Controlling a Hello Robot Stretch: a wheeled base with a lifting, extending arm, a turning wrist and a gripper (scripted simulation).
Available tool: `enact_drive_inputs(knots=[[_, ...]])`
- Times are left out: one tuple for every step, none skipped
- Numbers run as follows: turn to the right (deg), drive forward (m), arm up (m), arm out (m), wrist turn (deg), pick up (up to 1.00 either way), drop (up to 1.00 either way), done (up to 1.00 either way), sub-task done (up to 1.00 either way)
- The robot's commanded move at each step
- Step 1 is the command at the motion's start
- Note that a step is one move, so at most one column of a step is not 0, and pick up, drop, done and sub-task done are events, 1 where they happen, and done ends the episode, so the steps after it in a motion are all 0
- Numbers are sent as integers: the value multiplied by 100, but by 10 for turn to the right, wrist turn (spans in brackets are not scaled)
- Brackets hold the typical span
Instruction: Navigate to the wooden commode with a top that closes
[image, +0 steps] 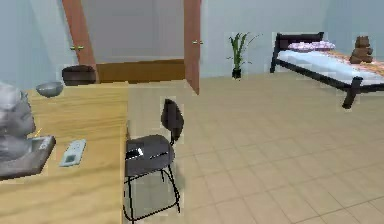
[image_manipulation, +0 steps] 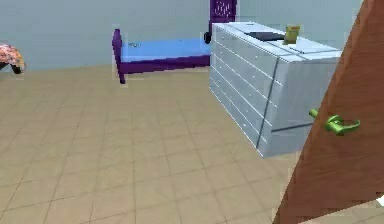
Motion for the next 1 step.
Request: enact_drive_inputs(knots=[[450, 0, 0, 0, 0, 0, 0, 0, 0]])
